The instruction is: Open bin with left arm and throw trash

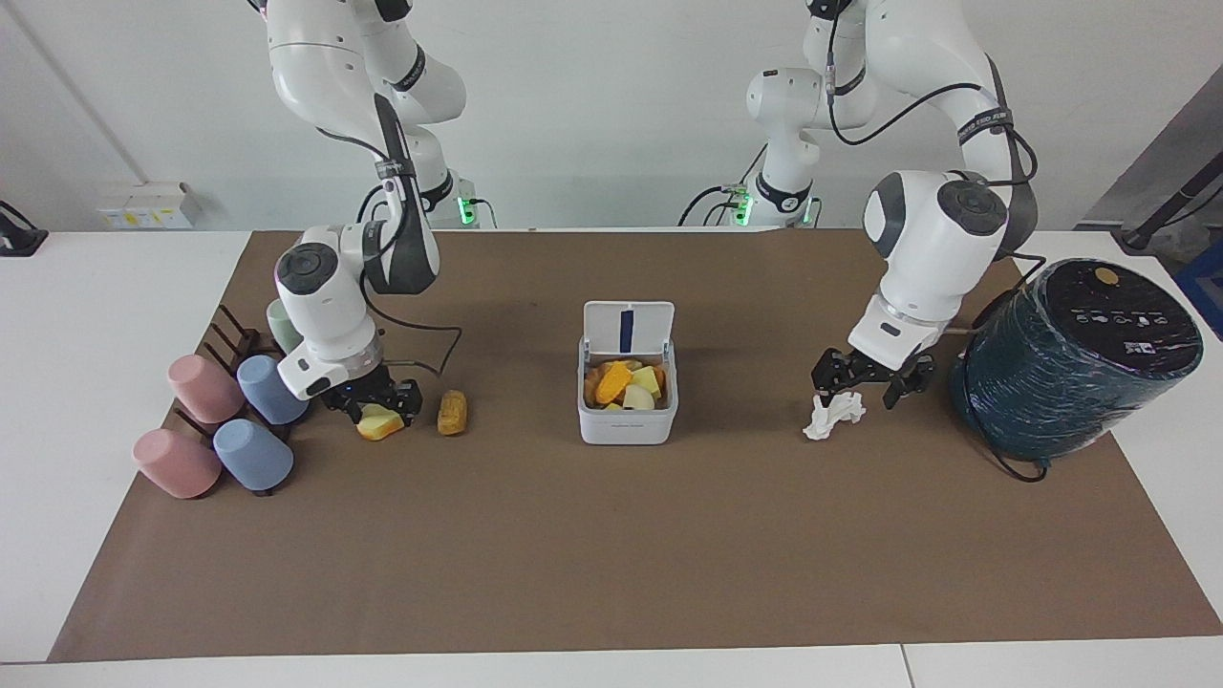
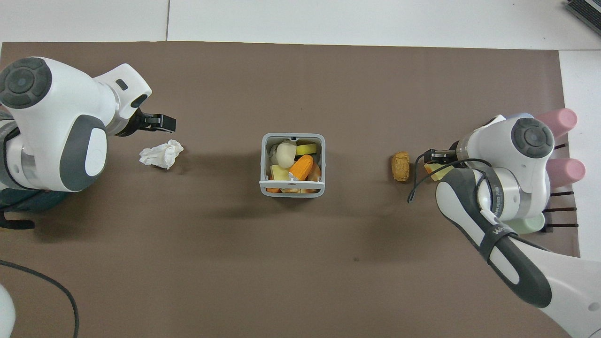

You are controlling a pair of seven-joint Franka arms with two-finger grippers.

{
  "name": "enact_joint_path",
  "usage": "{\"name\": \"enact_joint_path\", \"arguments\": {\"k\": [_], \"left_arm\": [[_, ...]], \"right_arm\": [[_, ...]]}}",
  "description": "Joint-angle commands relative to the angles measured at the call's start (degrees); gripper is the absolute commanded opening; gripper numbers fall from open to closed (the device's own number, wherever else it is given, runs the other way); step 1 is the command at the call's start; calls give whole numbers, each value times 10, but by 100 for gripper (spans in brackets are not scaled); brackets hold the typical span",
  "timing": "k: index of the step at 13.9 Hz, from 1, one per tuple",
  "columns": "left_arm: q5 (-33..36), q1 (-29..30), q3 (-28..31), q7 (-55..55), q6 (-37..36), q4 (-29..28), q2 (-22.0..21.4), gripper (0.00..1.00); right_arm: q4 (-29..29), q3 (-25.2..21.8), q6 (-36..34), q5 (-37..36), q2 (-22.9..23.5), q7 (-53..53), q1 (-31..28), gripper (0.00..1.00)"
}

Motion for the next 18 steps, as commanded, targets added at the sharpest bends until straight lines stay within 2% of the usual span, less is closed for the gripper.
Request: {"name": "enact_joint_path", "arguments": {"k": [1,4,7,11,13,15,17,18], "left_arm": [[8,8,-4,26,54,-73,-20,100],[8,7,-4,50,83,-100,-17,100],[8,8,-4,90,133,-115,2,100],[10,7,-3,112,138,-119,15,100],[11,8,-2,119,138,-120,15,87],[10,8,-2,119,134,-120,15,55],[11,7,-2,119,131,-119,15,12],[10,4,-2,119,130,-118,15,0]], "right_arm": [[-14,5,5,-6,-9,10,-6,0],[-6,4,-9,-7,-9,11,-5,0],[35,4,-71,-8,-16,14,-4,0],[107,21,-166,-5,-44,81,12,0],[155,36,-196,3,-42,134,35,0],[192,47,-198,24,-34,173,63,0],[205,50,-167,93,-29,173,83,0],[216,53,-161,93,-25,170,99,0]]}}
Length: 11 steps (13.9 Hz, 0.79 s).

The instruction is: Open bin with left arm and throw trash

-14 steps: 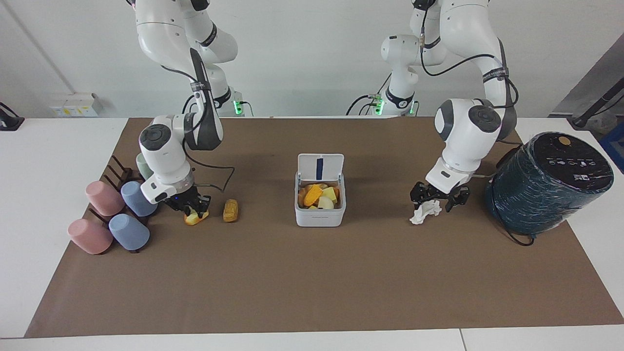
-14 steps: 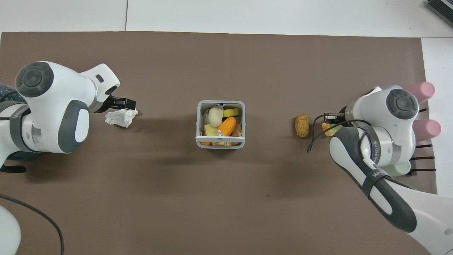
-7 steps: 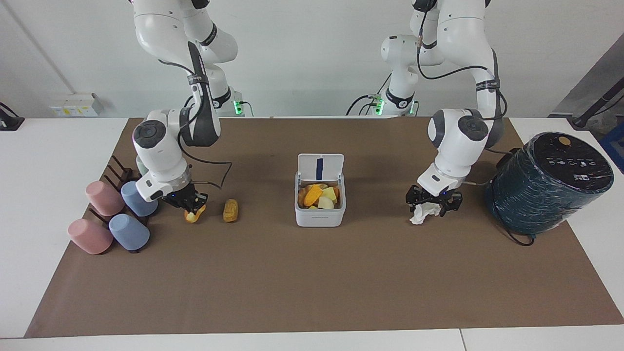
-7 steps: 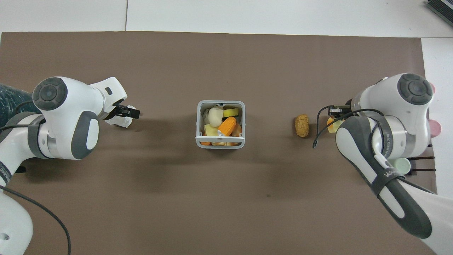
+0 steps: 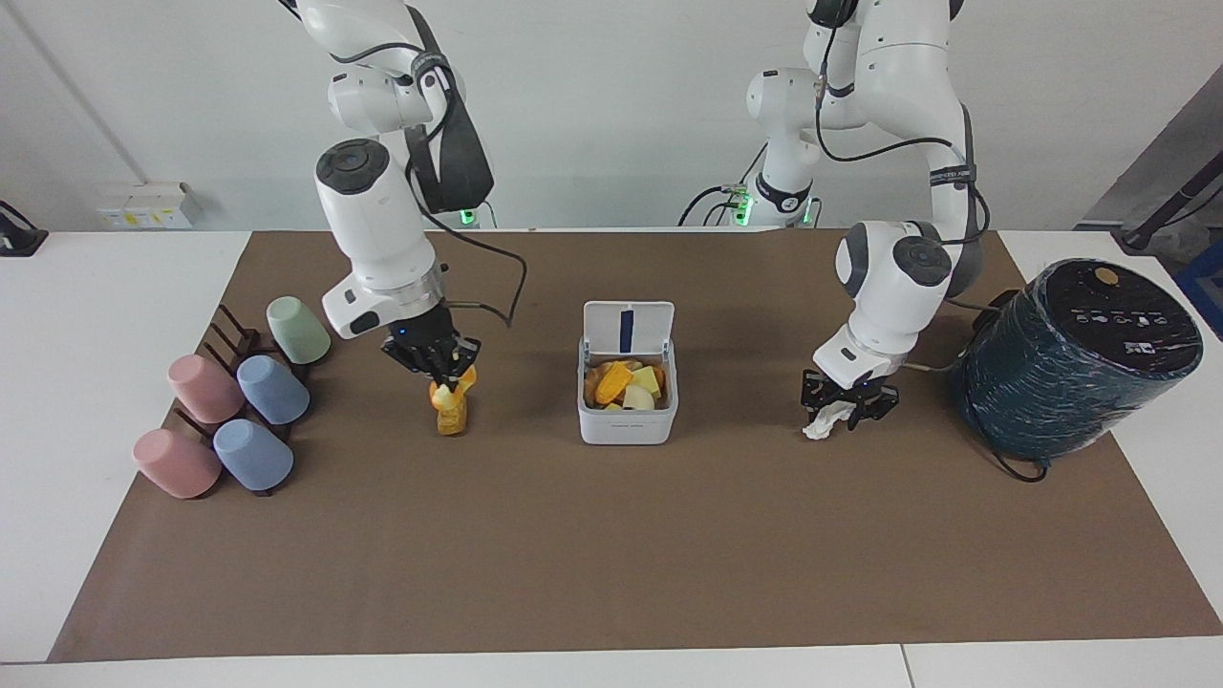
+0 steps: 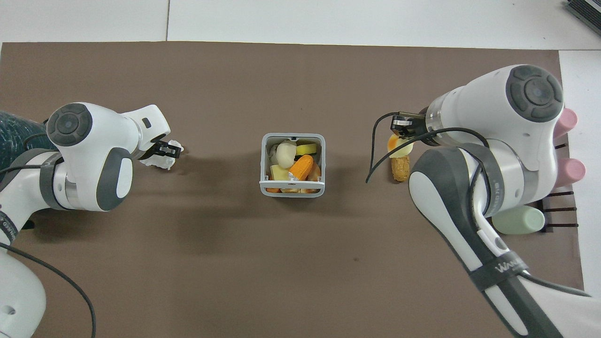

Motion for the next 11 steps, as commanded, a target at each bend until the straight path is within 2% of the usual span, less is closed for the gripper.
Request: {"name": "enact_joint_path", "arguments": {"k": [1,3,5,11], "left_arm": [[11,-1,-2,5,6,-7,-7,0],[10,-4,-2,4,-10,12,-6,0],[10,-6,-2,0,-61,65,5,0],[10,-51,-2,-78,-166,173,16,0]], "right_arm": [[56,3,5,15,31,-1,34,0],[89,3,-1,8,49,2,63,0],[118,3,-1,8,79,16,105,0],[123,3,26,-5,112,65,144,0]]}}
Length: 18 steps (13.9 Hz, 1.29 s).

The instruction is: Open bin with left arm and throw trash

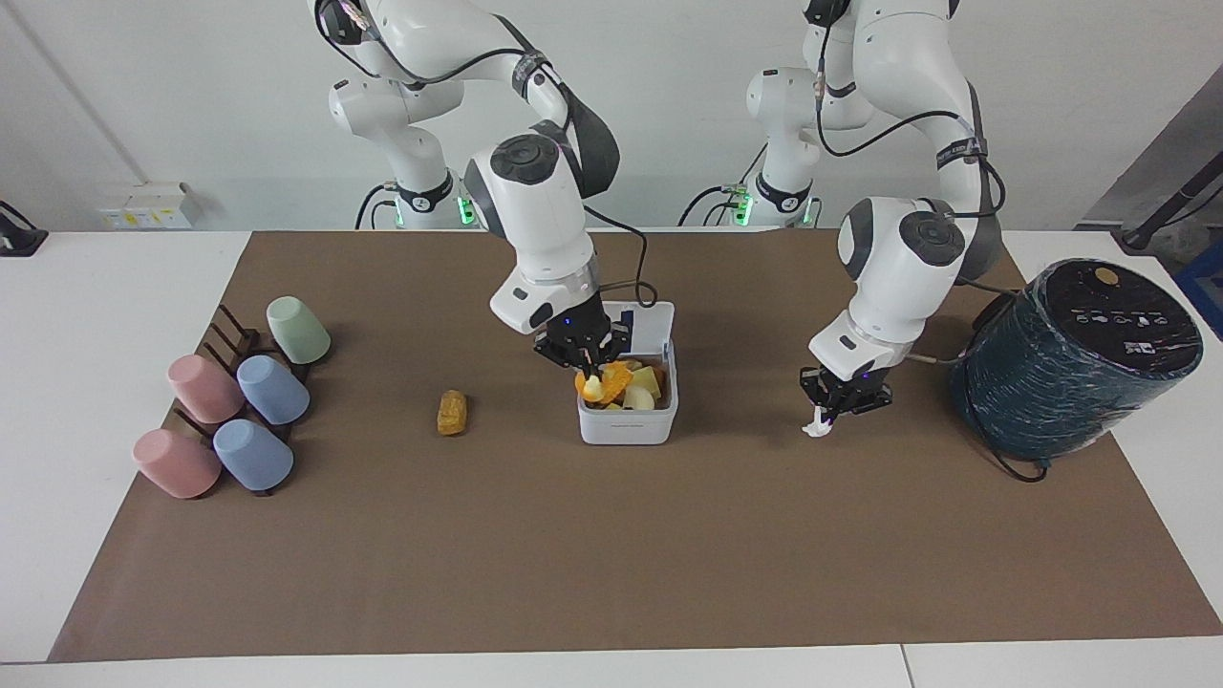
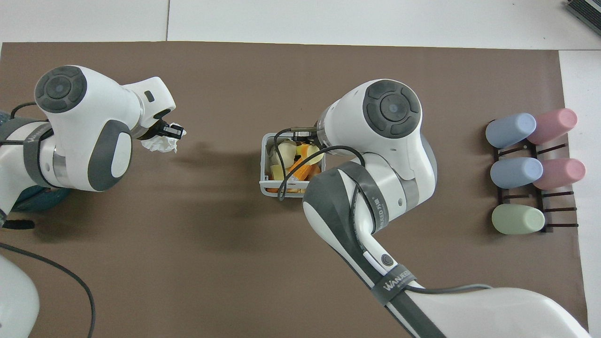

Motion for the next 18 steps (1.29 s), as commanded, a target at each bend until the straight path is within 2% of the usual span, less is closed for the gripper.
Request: {"name": "enact_joint_path", "arguments": {"k": [1,3,7,8,9,14,18], "left_arm": [[10,-30,5,-59,-48,57,15,0],[9,-47,5,-99,-63,76,14,0],[4,-71,4,-174,-62,91,15,0],[2,-71,3,-174,-62,93,15,0],[0,-71,3,-180,-61,93,14,0],[2,-105,1,-283,-48,102,21,0],[0,-109,0,-296,-43,108,23,0]], "right_arm": [[14,0,11,2,12,23,8,7],[11,1,6,5,12,26,10,26],[3,1,6,11,13,39,15,87],[4,2,2,11,12,41,17,98],[4,1,2,11,12,43,17,100],[14,-2,-4,-1,5,43,10,100],[14,-5,-20,-77,-17,15,-50,100]]}}
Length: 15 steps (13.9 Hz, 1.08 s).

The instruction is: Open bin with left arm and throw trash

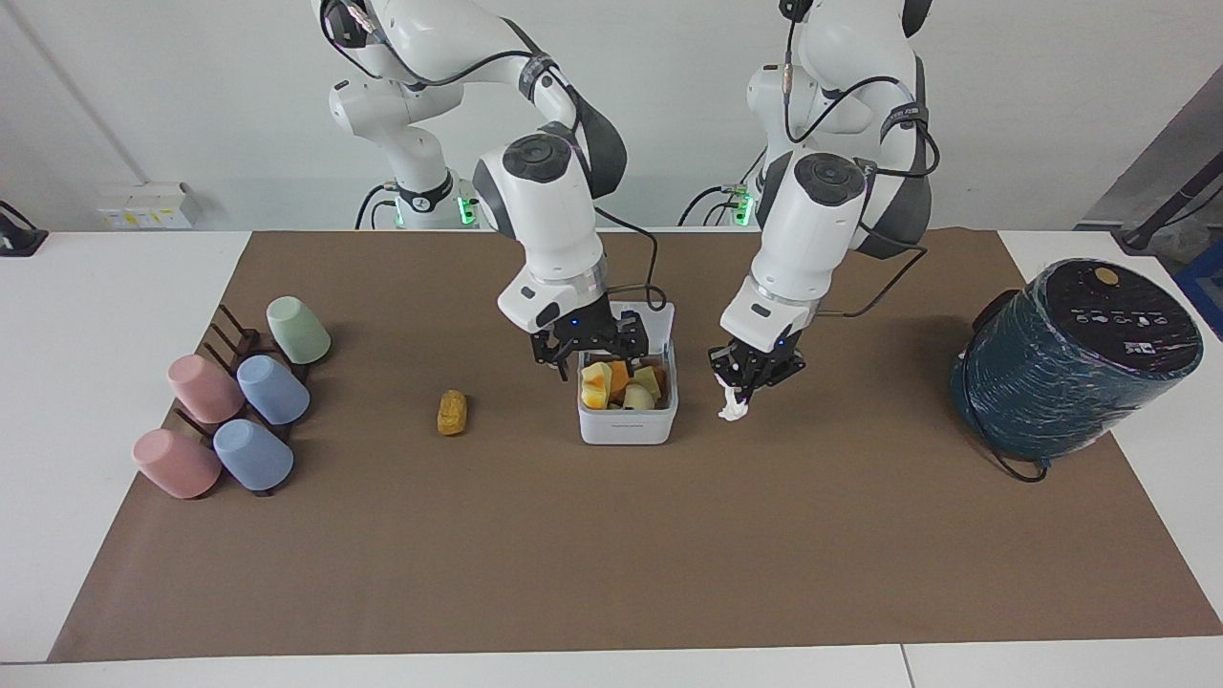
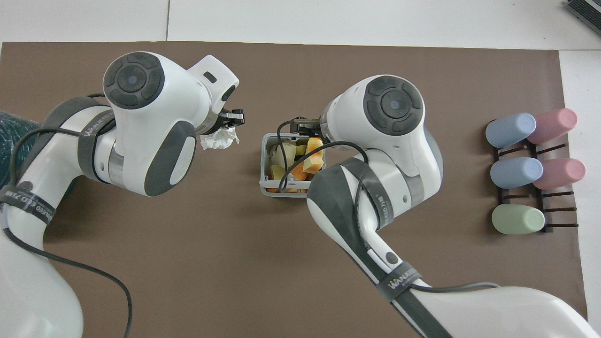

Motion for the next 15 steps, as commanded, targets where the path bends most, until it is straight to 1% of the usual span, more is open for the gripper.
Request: {"name": "enact_joint_path", "arguments": {"k": [1,3,5,6,8,9,10,14,15], "left_arm": [[-6,-3,5,-14,6,16,11,0],[-10,-21,5,-49,24,17,13,0],[-11,-47,5,-97,44,17,14,0],[-12,-61,5,-119,45,17,14,0],[-19,-84,5,-145,46,17,13,0],[-20,-97,5,-148,52,15,13,0],[-23,-106,5,-148,54,9,12,0],[-24,-122,5,-148,46,-16,3,1],[-24,-124,5,-148,47,-24,-2,5]], "right_arm": [[0,6,-6,-41,-8,-32,-46,100],[-2,6,-4,-58,-7,-75,-79,100],[-28,7,-2,-58,-10,-140,-123,100],[-50,7,3,-57,-17,-179,-139,100],[-125,7,45,-57,-35,-221,-168,100],[-155,7,66,-57,-40,-230,-176,100],[-173,7,72,-57,-43,-237,-181,100],[-202,7,80,-49,-43,-255,-193,100],[-216,8,93,-49,-42,-254,-193,100]]}}
